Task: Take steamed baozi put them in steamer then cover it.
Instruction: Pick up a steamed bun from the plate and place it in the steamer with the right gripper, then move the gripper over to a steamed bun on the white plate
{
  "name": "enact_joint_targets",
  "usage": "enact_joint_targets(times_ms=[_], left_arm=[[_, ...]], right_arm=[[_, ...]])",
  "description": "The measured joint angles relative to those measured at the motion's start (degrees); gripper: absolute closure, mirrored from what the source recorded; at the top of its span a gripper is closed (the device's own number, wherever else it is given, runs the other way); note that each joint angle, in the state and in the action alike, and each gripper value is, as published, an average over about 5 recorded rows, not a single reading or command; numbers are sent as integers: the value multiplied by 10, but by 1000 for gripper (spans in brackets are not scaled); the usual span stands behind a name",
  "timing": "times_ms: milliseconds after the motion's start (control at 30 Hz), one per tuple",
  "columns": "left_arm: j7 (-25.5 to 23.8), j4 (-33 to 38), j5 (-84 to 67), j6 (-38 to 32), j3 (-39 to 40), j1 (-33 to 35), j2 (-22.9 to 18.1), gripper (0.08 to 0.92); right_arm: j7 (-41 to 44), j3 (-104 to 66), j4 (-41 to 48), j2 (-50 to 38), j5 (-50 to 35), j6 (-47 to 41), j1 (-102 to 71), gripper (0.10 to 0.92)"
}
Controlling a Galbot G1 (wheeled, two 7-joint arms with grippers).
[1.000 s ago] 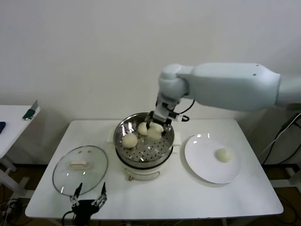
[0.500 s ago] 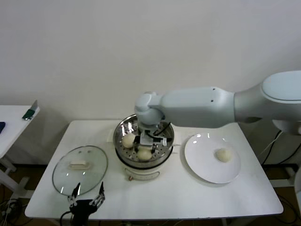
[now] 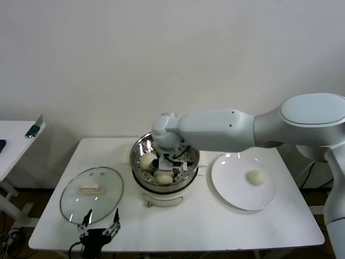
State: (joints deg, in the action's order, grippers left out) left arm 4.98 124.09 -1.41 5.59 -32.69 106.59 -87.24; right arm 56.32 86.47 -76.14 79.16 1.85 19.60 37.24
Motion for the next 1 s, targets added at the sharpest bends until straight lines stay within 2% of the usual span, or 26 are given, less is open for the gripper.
enact_joint_targets(times_ms=[233, 500, 733, 1000], left_arm=[[-1, 2, 2, 1, 0, 0, 1, 177], [-4, 2, 2, 2, 0, -2, 4, 177], [-6, -5, 2, 3, -1, -3, 5, 177], [-7, -13, 3, 3, 0, -3, 4, 177]], right_arm=[[40, 13, 39, -50, -104, -17, 58, 202], [74, 55, 82, -176, -211, -94, 93, 203], [72, 36, 107, -290, -210, -163, 40, 203], [60, -43, 154, -351, -157, -210, -74, 203]])
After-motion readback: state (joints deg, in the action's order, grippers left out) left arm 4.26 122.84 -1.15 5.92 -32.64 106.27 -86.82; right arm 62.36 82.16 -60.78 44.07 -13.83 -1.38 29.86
